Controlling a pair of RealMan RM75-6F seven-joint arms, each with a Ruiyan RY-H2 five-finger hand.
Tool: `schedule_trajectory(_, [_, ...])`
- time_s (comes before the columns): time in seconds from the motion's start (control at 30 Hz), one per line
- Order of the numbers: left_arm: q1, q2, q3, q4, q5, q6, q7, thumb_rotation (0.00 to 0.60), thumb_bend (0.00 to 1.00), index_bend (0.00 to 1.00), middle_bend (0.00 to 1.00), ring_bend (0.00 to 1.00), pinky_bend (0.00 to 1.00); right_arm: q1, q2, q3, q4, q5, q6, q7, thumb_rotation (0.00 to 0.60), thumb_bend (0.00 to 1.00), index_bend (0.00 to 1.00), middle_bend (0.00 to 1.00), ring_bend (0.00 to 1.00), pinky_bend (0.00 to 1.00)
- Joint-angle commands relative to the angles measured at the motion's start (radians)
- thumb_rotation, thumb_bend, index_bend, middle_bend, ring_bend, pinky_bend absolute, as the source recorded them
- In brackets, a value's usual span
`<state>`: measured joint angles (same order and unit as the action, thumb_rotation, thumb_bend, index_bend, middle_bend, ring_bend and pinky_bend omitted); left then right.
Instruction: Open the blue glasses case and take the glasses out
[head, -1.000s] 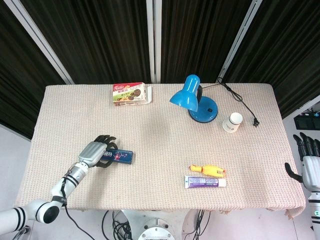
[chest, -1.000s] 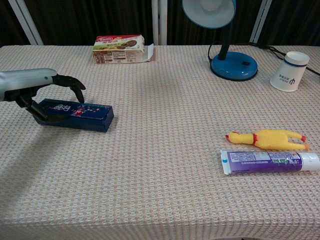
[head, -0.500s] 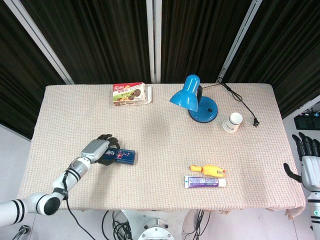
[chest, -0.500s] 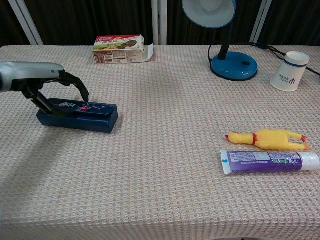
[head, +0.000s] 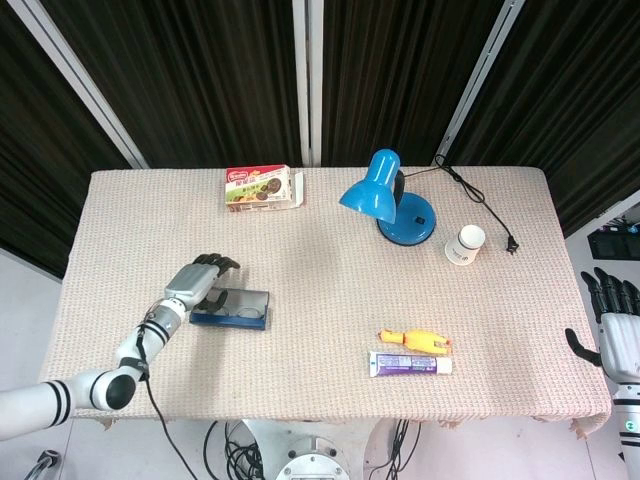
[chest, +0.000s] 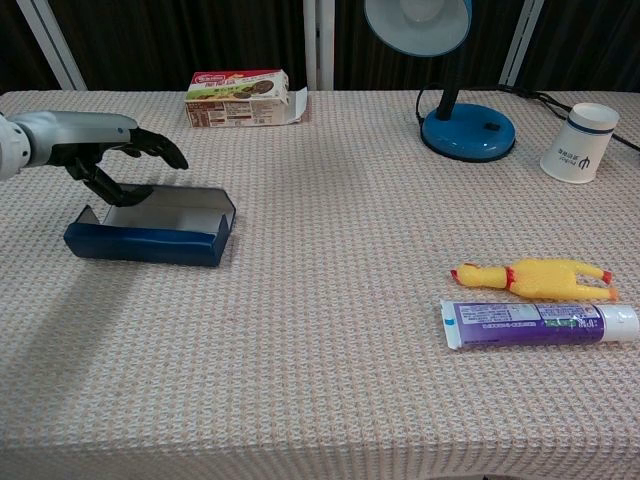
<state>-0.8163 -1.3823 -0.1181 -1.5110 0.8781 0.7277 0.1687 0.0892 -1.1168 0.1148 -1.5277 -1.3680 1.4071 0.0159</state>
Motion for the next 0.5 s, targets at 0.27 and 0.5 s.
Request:
schedule_trajectory(0.27, [0.077,-0.259,-0.004,0.322,0.316,0.442,0.013,0.600,0.38,0.00,0.00,0.00,0.00,-0.001,-0.003,0.002,0.010,0.009,-0.004,0.005,0.600,0.25,0.00,0.00,0.00,0.00])
schedule_trajectory(0.5, [0.118,-0.095,0.043,0.109,0.380,0.361,-0.099,0.600,0.35,0.02,0.12,0.00,0.02,-0.001,-0.005,0.001,0.018,0.008,-0.006,0.016,0.600,0.25,0.00,0.00,0.00,0.00])
